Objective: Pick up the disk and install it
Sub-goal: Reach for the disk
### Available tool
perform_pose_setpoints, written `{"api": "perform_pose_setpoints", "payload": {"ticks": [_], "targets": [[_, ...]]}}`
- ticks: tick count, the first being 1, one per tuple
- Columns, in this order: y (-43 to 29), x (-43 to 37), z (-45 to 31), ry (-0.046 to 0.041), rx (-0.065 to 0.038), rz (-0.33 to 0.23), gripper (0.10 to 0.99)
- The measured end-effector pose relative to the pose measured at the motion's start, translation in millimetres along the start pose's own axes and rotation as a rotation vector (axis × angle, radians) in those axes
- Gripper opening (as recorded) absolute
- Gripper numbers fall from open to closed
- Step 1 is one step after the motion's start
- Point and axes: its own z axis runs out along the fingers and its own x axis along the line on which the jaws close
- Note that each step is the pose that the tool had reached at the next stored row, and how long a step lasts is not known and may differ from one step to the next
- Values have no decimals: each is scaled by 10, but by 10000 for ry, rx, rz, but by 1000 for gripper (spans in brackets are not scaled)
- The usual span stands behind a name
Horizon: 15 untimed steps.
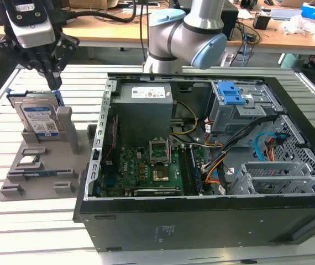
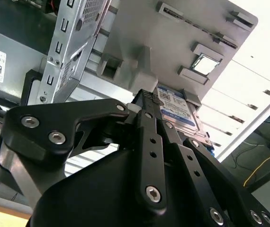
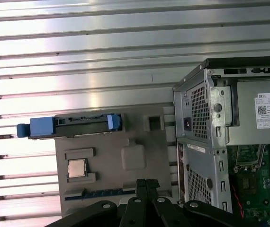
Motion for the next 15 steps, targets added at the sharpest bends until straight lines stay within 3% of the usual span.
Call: {"api": "perform_pose_setpoints", "payload": {"ticks": [15], "targets": [[-19,250,-3,-1,1,0,106]]}}
